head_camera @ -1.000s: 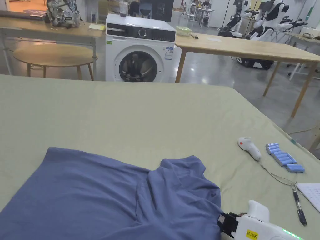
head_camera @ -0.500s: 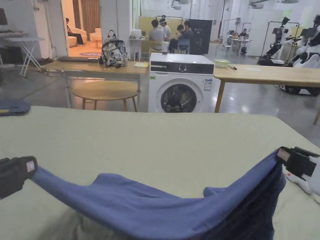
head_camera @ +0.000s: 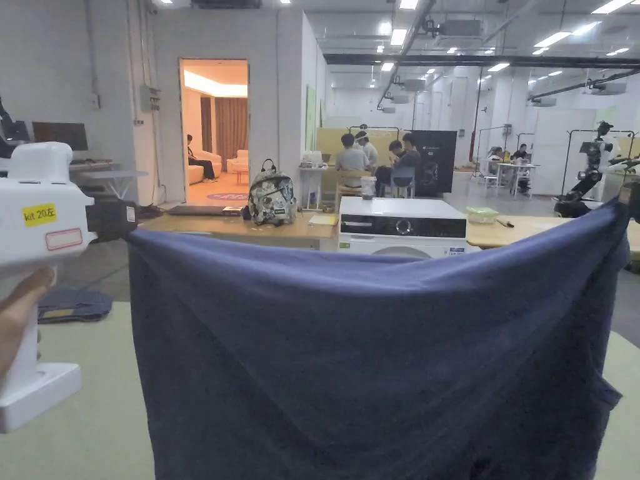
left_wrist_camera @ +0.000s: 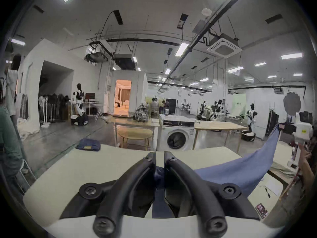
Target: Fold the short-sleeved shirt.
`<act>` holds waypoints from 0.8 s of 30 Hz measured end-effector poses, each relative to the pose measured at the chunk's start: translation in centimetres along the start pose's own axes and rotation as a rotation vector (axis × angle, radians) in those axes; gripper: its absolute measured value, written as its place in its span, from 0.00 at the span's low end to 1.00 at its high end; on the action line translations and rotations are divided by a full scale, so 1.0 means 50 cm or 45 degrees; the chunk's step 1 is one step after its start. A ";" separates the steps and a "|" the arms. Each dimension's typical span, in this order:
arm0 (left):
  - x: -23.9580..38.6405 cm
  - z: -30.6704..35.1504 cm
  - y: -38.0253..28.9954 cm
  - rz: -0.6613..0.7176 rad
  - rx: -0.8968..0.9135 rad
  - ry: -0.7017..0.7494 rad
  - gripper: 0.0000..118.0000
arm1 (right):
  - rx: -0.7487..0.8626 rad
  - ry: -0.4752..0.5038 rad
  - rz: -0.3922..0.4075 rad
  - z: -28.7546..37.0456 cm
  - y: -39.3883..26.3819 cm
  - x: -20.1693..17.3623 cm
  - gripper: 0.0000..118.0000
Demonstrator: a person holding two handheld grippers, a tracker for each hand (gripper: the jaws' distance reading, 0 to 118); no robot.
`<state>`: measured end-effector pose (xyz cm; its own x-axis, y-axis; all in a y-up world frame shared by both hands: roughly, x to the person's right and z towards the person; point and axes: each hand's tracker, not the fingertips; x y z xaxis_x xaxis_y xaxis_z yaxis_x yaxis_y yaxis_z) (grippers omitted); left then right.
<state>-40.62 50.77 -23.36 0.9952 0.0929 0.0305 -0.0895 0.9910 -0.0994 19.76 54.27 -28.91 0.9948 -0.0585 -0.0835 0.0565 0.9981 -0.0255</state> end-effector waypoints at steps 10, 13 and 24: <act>-0.006 -0.106 0.106 0.025 -0.018 0.057 0.02 | 0.006 -0.043 0.040 -0.152 0.128 -0.062 0.00; -0.007 -0.142 0.118 -0.005 -0.017 0.081 0.02 | 0.014 -0.060 0.047 -0.190 0.135 -0.077 0.00; -0.006 -0.229 0.121 -0.004 0.006 0.094 0.02 | 0.054 -0.040 0.022 -0.316 0.109 -0.091 0.00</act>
<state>-41.03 55.65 -35.35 0.9957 0.0826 -0.0430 -0.0864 0.9917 -0.0950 14.20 59.67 -44.43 0.9978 -0.0410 -0.0524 0.0420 0.9990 0.0177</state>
